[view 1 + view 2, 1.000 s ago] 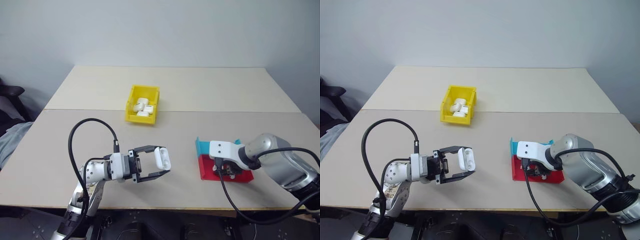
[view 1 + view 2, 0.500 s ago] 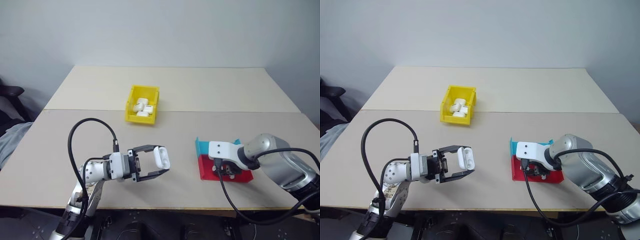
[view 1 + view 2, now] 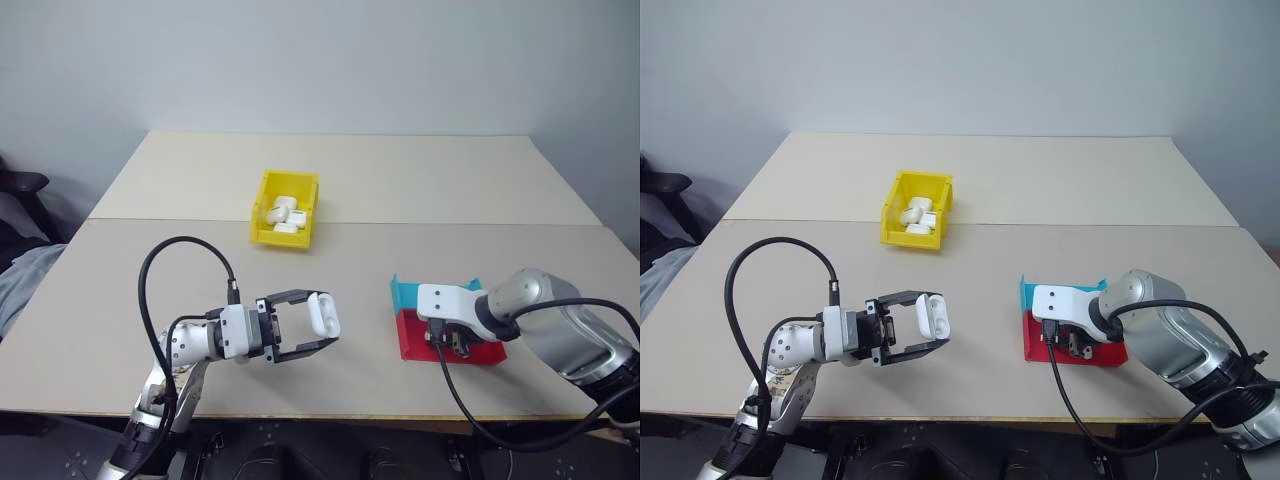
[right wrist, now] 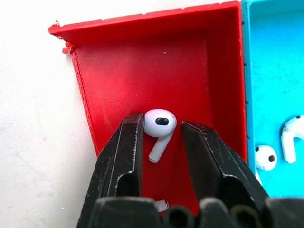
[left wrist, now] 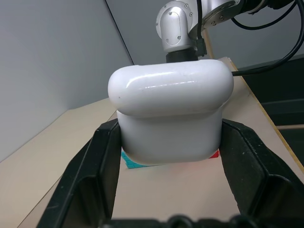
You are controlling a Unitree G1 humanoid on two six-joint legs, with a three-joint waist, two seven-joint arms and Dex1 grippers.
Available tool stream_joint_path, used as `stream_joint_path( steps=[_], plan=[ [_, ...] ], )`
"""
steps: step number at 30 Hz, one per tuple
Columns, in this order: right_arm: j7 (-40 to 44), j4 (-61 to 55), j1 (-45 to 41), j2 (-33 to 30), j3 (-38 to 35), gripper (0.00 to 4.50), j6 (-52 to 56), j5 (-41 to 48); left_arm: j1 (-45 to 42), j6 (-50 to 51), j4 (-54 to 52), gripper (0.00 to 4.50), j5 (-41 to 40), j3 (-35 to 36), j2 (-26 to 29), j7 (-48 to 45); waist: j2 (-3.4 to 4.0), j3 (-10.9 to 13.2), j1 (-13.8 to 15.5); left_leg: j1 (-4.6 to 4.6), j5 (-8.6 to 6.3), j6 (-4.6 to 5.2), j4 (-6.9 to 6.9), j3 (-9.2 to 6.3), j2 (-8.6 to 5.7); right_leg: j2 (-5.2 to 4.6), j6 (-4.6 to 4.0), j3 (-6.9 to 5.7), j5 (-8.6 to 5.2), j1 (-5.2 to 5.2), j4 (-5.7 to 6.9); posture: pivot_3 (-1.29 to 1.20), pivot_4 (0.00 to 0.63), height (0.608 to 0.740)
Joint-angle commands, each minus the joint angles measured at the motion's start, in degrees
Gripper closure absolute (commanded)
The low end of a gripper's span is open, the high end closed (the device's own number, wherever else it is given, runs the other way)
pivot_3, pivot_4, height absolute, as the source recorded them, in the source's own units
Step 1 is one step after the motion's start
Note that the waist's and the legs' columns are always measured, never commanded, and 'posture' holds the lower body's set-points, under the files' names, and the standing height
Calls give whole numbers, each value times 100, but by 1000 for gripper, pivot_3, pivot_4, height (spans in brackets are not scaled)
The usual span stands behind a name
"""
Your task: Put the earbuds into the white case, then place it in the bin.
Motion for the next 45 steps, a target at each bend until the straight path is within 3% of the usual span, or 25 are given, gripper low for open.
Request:
stream_joint_path(
  steps=[1, 4, 7, 14, 16, 21, 24, 26, 30, 37, 45],
  plan=[
    [0, -19, 71, -27, -58, 2867, -73, -81, -45, -97, -145, 1712, -59, 12, 20, 70, 0, 0, 0, 0, 0, 0, 0, 0, 0, 0, 0, 0, 0, 0, 0, 0, 150, 740],
    [15, -6, 81, -26, -58, 2867, -102, -86, -45, -82, -147, 1712, -33, 9, 27, 104, 0, 0, 0, 0, 0, 0, 0, 0, 0, 0, 0, 0, 0, 0, 0, 0, 150, 740],
    [17, -4, 83, -21, -53, 3736, -127, -120, -52, -56, -152, 1712, -43, 7, 41, 119, 0, -1, 0, 0, 0, 0, 0, 0, 0, 0, 0, 0, 0, 0, 0, 0, 150, 740],
    [55, -230, 122, -77, -328, 3736, 2, 26, -99, -57, -177, 1712, -93, -20, 3, 129, 0, -1, 5, 0, 0, 0, 0, 0, 0, 0, 0, -1, 0, 1, -1, 0, 150, 740],
    [157, -508, 121, -209, -746, 3736, 65, 287, -175, 2, -265, 1712, -210, -23, -46, 144, 0, 0, 7, -1, 0, 0, -1, 0, 0, 0, 0, -1, 0, -1, -1, 0, 150, 740],
    [396, -941, -177, -41, -2827, 3736, 305, 1784, -423, 765, -879, 1712, -752, -67, -85, 348, 1, 0, 8, -14, 0, 0, 0, -12, 0, 0, 1, -3, 1, -9, -2, 0, 150, 740],
    [274, -929, -368, 407, -3940, 3736, 396, 2769, -591, 1220, -1168, 1712, -1190, -94, -146, 396, -1, 0, 7, -11, -1, 1, -1, -16, 0, 1, 1, -5, 1, -1, -5, 0, 150, 740],
    [172, -920, -404, 552, -4263, 3736, 452, 3138, -651, 1366, -1241, 1712, -1313, -82, -187, 422, -1, 0, 7, -7, -1, 1, 0, -17, -1, 2, 1, -6, 1, 4, -6, 0, 150, 740],
    [-66, -1114, -338, 1543, -5048, 3736, -555, 4081, -938, 1931, -1314, 1712, -1549, -189, -218, 448, 0, 0, 7, -5, -1, 1, -1, -15, -1, 4, 1, -5, 1, 5, -2, 0, 150, 740],
    [-42, -1082, -213, 2870, -4833, 3736, -1727, 5132, -1127, 1993, -1186, 1712, -1395, -377, -279, 160, 2, -1, 0, -5, 1, -1, -3, -10, -2, 6, 2, -1, 1, 3, -1, 0, 150, 740],
    [561, -526, -49, 3038, -4199, 3736, -2746, 4983, -1224, 2043, -1265, 1712, -1466, -284, -341, 133, 2, -1, 5, -2, 0, -1, -4, -3, -2, 6, 1, -2, 1, 5, -1, 0, 150, 740]
  ],
)
